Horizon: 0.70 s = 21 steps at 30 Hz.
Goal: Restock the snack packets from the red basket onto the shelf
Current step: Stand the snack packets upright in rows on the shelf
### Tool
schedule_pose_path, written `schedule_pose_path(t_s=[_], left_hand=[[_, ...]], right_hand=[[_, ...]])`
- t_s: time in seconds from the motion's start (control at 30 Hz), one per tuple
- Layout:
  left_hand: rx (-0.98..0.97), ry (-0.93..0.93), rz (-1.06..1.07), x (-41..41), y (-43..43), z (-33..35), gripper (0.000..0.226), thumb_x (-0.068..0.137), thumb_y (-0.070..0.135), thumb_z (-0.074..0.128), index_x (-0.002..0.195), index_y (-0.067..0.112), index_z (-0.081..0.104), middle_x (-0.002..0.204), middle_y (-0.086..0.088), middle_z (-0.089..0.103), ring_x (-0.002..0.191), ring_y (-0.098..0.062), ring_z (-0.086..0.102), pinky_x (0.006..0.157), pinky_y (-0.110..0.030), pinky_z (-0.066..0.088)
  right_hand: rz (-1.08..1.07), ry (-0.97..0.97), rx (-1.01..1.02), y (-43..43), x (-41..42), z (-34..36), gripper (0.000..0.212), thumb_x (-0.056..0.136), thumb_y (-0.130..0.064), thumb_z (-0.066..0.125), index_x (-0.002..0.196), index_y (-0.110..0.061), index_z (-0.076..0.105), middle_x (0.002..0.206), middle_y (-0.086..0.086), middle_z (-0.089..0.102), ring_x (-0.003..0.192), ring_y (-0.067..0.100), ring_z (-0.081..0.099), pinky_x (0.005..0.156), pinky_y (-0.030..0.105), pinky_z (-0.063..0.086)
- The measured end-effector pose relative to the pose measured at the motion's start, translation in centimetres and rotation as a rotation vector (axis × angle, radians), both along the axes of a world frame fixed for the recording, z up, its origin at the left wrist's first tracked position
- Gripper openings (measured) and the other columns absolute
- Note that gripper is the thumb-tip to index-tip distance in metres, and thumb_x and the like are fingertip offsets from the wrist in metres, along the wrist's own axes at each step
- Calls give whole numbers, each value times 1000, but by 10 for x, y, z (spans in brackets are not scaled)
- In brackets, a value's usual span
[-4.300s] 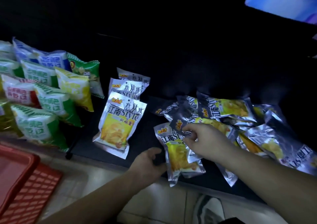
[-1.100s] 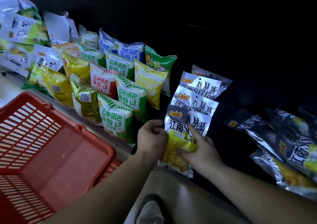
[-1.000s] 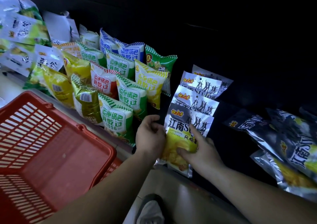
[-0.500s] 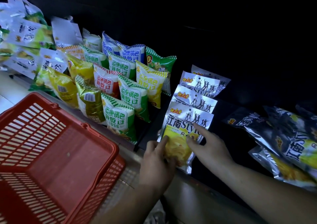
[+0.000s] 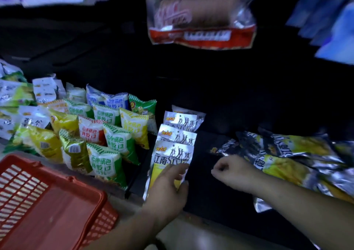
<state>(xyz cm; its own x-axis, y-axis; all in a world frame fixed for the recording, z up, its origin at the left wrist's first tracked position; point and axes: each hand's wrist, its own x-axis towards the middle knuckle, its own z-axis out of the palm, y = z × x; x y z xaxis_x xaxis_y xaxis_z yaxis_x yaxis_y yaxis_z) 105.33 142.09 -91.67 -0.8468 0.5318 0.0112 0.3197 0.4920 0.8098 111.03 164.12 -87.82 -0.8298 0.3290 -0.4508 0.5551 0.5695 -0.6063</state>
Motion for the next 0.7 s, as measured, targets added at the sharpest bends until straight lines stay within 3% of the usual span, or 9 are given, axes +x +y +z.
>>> schedule_pose_path(t_s=[0.07,0.13,0.27,0.33,0.43,0.5,0.53,0.6,0.7], left_hand=[[24,-50,-39,2,20,21,42,92,13,64,121,43,61,109,15,63,91,2,61,77,-15,50],[-95,-114,-179,-1,46,48,46,93,18,65,131,42,57,110,16,62,83,1,61,76,-17,53],[-612,-9,-617,-2,103,98,68,95,24,64,155,35,33,134,3,61,114,-19,63,95,-25,52],[-664,6,-673,3,136,108,61,95,23,63,151,26,39,131,-3,63,117,-24,62,97,-31,53],[-422,-150,-547,19,169,82,37,90,20,63,127,23,58,101,0,69,97,-22,67,85,-31,56],[-220,-337,-338,35,175,50,20,91,18,65,109,27,60,89,1,68,82,-20,65,76,-35,55],[-131,-403,-218,43,176,34,16,93,19,66,106,28,62,87,2,69,77,-19,65,75,-36,56],[3,-507,6,51,176,8,18,93,27,69,111,28,66,85,6,71,67,-15,62,71,-37,57],[67,-673,182,46,183,-10,51,86,45,75,133,36,58,110,8,72,94,-14,68,91,-40,59]], right_hand=[[-5,3,53,15,29,13,20,90,-40,65,82,-24,73,74,-6,70,70,6,64,65,25,51],[-26,-2,129,31,60,28,19,88,-42,64,80,-28,73,71,-13,68,67,1,62,62,20,49],[-102,-3,190,66,94,60,19,85,-44,66,79,-27,72,68,-6,70,65,10,66,66,33,55],[-183,-3,177,83,100,70,15,87,-41,67,81,-28,71,60,-3,65,54,13,60,57,30,50],[-305,17,148,99,104,65,11,88,-38,64,89,-28,69,67,-5,67,58,14,61,63,33,54],[-287,46,243,101,110,55,26,91,-39,60,116,-33,65,101,-3,70,85,15,67,78,35,57],[-207,40,411,103,113,50,40,94,-40,57,133,-33,57,121,-2,64,106,18,63,88,36,54],[-27,89,727,111,118,44,55,95,-43,53,148,-33,41,145,-2,45,138,21,38,106,39,44],[13,87,611,127,116,41,62,97,-46,51,154,-41,30,164,-3,22,154,20,9,122,45,26]])
